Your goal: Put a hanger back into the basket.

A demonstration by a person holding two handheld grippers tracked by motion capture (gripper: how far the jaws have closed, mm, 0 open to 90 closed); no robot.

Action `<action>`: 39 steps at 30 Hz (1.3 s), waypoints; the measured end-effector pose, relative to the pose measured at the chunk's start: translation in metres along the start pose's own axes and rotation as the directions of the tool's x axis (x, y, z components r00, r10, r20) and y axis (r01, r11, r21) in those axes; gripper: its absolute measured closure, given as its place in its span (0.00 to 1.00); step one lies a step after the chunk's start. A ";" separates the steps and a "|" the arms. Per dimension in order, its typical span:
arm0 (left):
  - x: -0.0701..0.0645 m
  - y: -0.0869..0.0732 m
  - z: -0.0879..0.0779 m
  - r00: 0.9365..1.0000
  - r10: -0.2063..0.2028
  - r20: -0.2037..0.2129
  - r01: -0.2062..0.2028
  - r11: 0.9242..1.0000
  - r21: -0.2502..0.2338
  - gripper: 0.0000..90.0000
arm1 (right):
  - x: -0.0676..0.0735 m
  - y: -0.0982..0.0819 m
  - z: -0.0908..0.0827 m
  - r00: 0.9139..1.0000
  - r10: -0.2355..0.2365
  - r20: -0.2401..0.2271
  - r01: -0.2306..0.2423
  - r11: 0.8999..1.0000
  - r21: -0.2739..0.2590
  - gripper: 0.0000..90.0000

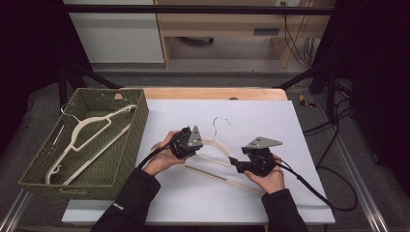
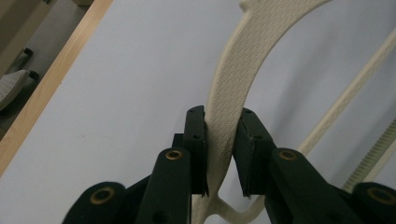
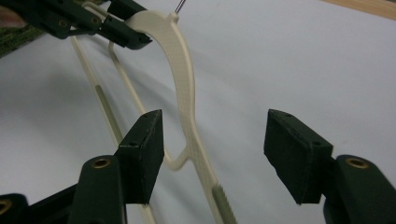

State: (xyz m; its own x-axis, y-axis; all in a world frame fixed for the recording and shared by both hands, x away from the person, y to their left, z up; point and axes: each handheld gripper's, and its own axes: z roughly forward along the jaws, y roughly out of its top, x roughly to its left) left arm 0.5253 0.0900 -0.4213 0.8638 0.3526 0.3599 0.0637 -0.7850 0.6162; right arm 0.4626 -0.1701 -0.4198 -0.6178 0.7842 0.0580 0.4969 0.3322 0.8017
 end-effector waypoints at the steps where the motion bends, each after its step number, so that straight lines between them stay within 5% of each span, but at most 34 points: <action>1: -0.001 0.000 -0.002 1.000 0.000 -0.001 0.000 1.000 0.001 0.84 | 0.001 0.002 0.003 1.000 0.004 -0.007 -0.004 1.000 0.000 0.41; 7: -0.009 -0.001 -0.011 1.000 -0.013 0.005 0.013 1.000 -0.004 0.84 | 0.007 0.010 0.025 0.998 -0.025 -0.062 0.027 0.999 0.033 0.55; 9: -0.010 -0.002 -0.013 1.000 -0.023 0.017 0.023 1.000 -0.001 0.84 | 0.010 0.012 0.030 0.994 -0.070 -0.084 0.074 0.996 0.051 0.67; 13: -0.013 -0.005 -0.017 0.999 -0.036 0.039 0.036 0.999 0.002 0.84 | 0.016 0.016 0.034 0.987 -0.081 -0.136 0.093 0.992 0.083 0.88; 16: -0.013 -0.007 -0.025 0.993 -0.086 0.075 0.089 0.995 -0.035 0.79 | 0.016 0.017 0.030 0.979 -0.084 -0.184 0.101 0.991 0.085 0.90; 21: -0.013 -0.010 -0.043 0.980 -0.163 0.110 0.172 0.983 -0.071 0.46 | 0.019 0.018 0.017 0.954 -0.119 -0.275 0.142 0.988 0.065 0.93; 25: -0.016 -0.012 -0.062 0.972 -0.196 0.129 0.213 0.968 -0.134 0.34 | 0.024 0.018 0.006 0.939 -0.135 -0.315 0.153 0.988 0.032 0.97; 27: -0.019 -0.014 -0.072 0.967 -0.212 0.140 0.234 0.958 -0.167 0.31 | 0.026 0.018 0.000 0.938 -0.159 -0.307 0.171 0.985 0.014 0.97; 31: -0.025 -0.016 -0.086 0.958 -0.232 0.167 0.264 0.944 -0.200 0.31 | 0.028 0.019 -0.013 0.921 -0.190 -0.340 0.198 0.980 -0.010 0.97; 36: -0.031 -0.017 -0.090 0.956 -0.213 0.201 0.255 0.943 -0.212 0.35 | 0.039 0.021 -0.024 0.884 -0.246 -0.397 0.251 0.967 -0.038 0.97; 39: -0.036 -0.017 -0.089 0.956 -0.181 0.233 0.229 0.952 -0.202 0.45 | 0.048 0.022 -0.024 0.861 -0.268 -0.433 0.274 0.960 -0.049 0.97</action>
State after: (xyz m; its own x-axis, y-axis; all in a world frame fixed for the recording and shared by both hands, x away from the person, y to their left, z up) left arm 0.4489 0.1357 -0.3822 0.9303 0.3602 0.0694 0.1579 -0.5640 0.8106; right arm 0.4292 -0.1381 -0.3852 -0.9287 0.3591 0.0923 0.2776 0.5084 0.8152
